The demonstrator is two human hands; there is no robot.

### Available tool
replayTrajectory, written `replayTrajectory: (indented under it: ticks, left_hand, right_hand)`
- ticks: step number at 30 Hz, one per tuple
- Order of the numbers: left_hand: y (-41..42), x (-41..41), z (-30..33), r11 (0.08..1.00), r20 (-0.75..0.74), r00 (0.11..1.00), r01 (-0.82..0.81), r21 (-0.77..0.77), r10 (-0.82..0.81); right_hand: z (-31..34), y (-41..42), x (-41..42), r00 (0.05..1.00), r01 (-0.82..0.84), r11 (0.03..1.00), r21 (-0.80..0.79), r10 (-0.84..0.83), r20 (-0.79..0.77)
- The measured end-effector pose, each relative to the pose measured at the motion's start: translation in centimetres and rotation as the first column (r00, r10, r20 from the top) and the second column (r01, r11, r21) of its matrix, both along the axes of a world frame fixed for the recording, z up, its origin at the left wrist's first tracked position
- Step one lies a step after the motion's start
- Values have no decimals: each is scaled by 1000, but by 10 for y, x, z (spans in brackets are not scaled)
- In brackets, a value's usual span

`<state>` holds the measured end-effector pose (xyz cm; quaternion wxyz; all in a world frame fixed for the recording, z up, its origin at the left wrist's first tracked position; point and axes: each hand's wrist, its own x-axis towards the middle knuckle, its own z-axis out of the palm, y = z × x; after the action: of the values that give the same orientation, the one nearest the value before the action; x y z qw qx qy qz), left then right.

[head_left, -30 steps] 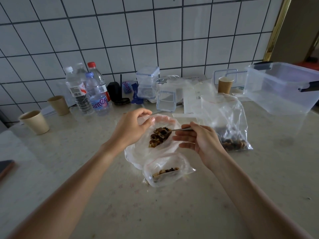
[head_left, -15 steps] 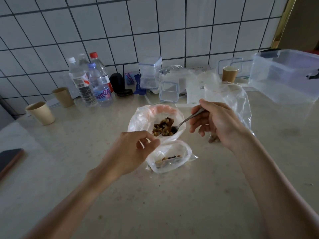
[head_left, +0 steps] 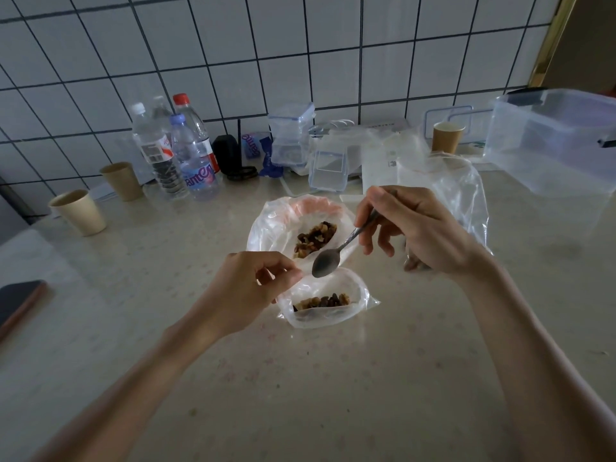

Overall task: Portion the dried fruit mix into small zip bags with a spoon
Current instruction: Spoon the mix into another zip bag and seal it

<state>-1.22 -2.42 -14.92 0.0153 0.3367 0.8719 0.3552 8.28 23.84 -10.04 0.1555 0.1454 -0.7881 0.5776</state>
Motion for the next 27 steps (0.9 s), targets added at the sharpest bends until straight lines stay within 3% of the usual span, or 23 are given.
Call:
replayTrajectory:
  ticks: [4,7,12,14,16,19,23,27]
  left_hand:
    - [-1,-2,4,1000,-36,999,-16,1,16]
    - [2,-13,10,993,-85,995,-47,106,56]
    - [14,-41,5,909,-283,877,-312,278,388]
    - [19,-49,0,882,-229,858,-409,235,460]
    - [26,-54,-2,882,-56,882,-460,107,467]
    - [34,-58,-9,913,64,911,-404,-53,406]
    - [33,-54,-12,945,121,949,-304,118,291]
    - [34,-47,-11,938,124,969,-240,249,215]
  right_hand:
    - [-8,-1,-8,986,163,975,-151,-155,58]
    - [-16,-3,-15,950,299,912,-281,-257,175]
    - [-24,-10,-22,894,398,817,-417,-244,376]
    - [-27,-14,-23,882,394,806,-442,-197,428]
    - [-29,-18,-25,869,386,803,-454,-151,472]
    - [-34,-24,-25,853,363,813,-455,-94,513]
    - [-40,-28,-28,828,347,837,-424,-61,557]
    - [-46,-30,-31,827,382,784,-490,-54,560]
